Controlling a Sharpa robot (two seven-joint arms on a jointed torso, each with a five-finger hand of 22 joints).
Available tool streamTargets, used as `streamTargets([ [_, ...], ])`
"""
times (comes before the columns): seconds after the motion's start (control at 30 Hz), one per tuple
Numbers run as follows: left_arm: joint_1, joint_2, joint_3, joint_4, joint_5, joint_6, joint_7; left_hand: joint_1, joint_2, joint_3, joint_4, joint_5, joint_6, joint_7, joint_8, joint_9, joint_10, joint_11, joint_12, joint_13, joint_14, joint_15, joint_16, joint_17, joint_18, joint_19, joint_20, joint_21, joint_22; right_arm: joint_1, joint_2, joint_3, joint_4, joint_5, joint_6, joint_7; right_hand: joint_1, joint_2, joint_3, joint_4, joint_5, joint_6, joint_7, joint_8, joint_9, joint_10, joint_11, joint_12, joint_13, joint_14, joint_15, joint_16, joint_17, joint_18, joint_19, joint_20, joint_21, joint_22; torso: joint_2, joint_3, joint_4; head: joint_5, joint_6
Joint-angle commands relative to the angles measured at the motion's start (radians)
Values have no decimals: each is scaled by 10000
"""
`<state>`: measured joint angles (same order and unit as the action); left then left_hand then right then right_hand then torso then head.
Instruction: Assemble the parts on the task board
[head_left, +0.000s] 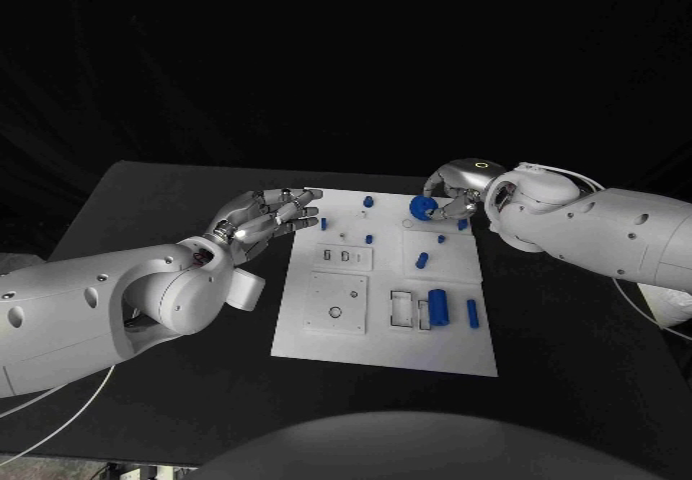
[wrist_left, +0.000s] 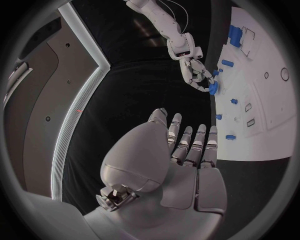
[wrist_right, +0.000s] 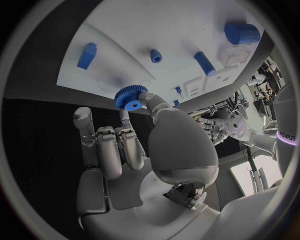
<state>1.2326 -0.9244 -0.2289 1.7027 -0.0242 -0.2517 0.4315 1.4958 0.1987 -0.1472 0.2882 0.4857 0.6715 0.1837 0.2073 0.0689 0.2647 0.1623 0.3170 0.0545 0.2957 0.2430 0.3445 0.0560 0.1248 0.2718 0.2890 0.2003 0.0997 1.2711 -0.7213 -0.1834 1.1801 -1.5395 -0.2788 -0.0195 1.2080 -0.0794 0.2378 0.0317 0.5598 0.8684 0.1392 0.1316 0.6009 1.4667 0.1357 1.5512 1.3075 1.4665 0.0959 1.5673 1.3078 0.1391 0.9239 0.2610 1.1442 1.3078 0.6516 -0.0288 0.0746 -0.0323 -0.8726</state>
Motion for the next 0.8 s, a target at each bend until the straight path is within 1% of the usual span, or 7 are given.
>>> streamTargets([
  [0.03,2,9,7,11,-49,198,4,128,-9,62,16,52,-25,70,67,-7,7,53,37,7,40,4,34,17,-143,52,23,41,1,74,90,-2,166,89,-82,117,-66,-8,24,21,30,52,8,7,13,350,-87,38,2447,1043,-37,34,2630,-143,65,0,66,968,0,3,5,-3,0],
  [0.27,2,48,7,-11,-49,220,-29,130,-8,64,17,52,-26,72,68,-7,11,56,42,8,43,6,38,17,-143,51,23,40,1,140,487,-1,213,261,316,116,-106,2,49,56,0,7,34,-38,8,301,-79,26,2433,1043,-29,34,2630,-129,17,-5,43,953,-6,-10,16,-41,0],
  [0.33,2,65,7,-22,-49,233,-39,135,-5,71,19,53,-27,80,73,-7,25,65,61,11,52,13,52,19,-144,47,24,39,-1,150,655,0,183,291,428,107,-107,6,56,58,-7,-3,37,-47,6,286,-78,23,2429,1043,-28,34,2630,-127,8,-6,39,950,-6,-10,2,-36,0],
  [0.43,2,75,7,-28,-49,240,-44,141,-2,79,21,54,-25,92,81,-6,45,81,85,15,57,18,62,19,-145,48,24,40,-1,162,919,2,89,312,589,85,-108,11,66,61,-14,-16,40,-59,4,254,-76,15,2420,1043,-26,34,2630,-124,-11,-7,28,944,-13,-13,9,-55,0],
  [0.6,2,74,7,-30,-49,222,-33,141,-2,79,21,54,-25,92,81,-6,45,81,85,15,57,18,62,19,-145,48,24,40,-1,172,1357,6,-207,321,740,66,-108,18,76,63,-21,-29,42,-70,2,209,-75,4,2407,1043,-25,34,2630,-120,-33,-7,16,938,-9,-4,16,-68,0],
  [0.8,3,52,7,-5,-50,204,-42,147,-3,84,21,54,-25,98,86,-6,47,88,88,15,66,19,76,20,-146,57,24,48,2,137,1988,7,-783,321,863,63,-99,28,97,60,-24,-47,48,-87,-1,162,-72,-7,2394,1043,-21,34,2630,-122,-28,-9,23,940,20,5,20,-35,0],
])
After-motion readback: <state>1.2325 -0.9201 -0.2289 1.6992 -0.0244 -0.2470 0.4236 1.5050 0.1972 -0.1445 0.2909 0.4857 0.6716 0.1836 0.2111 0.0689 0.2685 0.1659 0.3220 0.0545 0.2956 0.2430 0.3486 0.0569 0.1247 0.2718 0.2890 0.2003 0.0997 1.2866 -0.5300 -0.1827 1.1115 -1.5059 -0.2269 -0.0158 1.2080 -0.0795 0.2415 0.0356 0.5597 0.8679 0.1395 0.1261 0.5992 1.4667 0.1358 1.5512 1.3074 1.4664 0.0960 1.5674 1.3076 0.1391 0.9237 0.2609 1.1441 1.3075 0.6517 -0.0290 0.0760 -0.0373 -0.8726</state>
